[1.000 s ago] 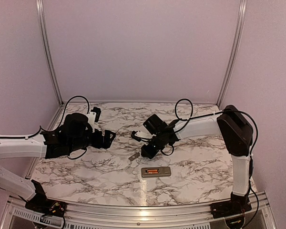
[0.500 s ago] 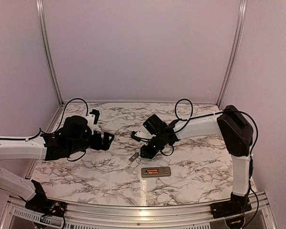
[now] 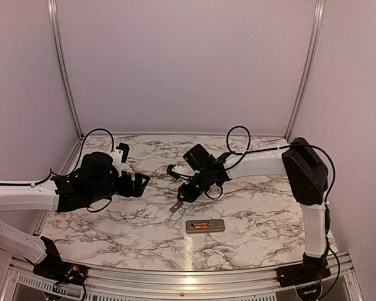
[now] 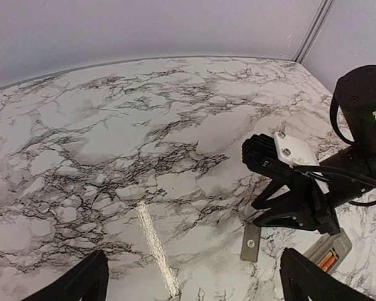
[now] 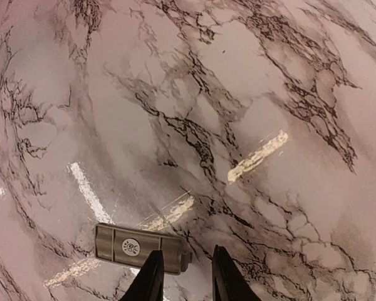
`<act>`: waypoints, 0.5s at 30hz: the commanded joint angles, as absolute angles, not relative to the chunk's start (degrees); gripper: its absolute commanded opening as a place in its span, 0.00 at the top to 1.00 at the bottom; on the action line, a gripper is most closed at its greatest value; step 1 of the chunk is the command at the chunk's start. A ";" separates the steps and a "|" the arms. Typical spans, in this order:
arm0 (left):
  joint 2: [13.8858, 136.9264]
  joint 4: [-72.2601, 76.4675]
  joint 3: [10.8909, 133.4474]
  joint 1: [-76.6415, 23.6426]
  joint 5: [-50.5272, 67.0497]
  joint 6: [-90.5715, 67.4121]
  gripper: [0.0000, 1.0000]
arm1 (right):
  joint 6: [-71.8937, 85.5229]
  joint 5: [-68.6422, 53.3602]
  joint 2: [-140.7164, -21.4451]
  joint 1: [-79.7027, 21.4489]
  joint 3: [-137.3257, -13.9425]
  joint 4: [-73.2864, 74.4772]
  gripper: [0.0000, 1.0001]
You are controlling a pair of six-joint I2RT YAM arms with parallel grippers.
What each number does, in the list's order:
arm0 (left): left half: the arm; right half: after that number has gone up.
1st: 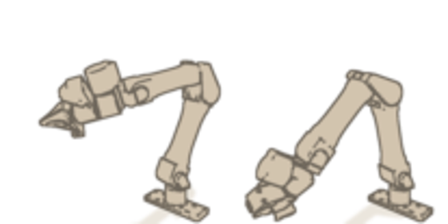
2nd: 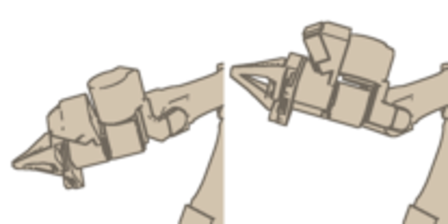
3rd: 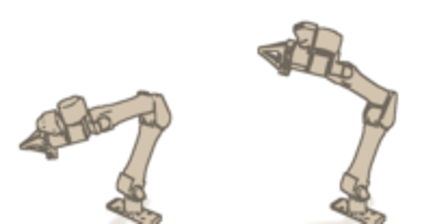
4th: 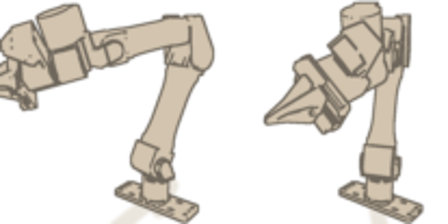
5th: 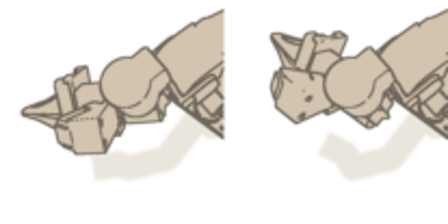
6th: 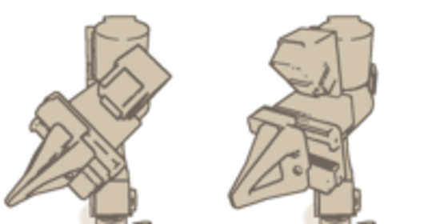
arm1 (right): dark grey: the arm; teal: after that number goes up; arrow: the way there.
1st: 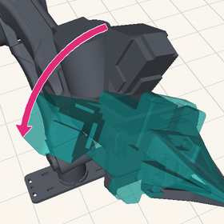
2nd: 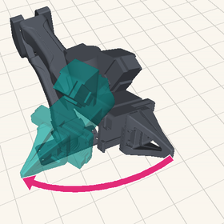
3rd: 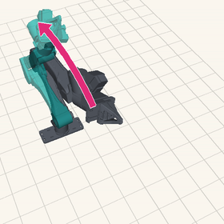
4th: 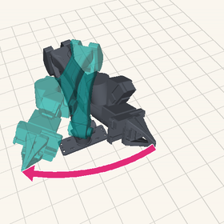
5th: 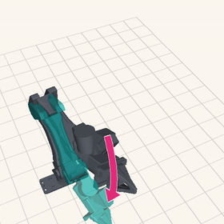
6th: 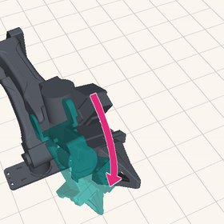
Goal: Load the batteries into the remote control
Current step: Pick up the battery cover at the center of the board.
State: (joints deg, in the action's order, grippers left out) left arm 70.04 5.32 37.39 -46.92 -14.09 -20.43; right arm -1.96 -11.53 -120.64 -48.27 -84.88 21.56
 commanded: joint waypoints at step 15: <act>67.81 6.39 35.94 -46.61 -15.93 -20.38 0.01 | -1.57 -12.48 -123.25 -48.79 -86.32 23.21 0.98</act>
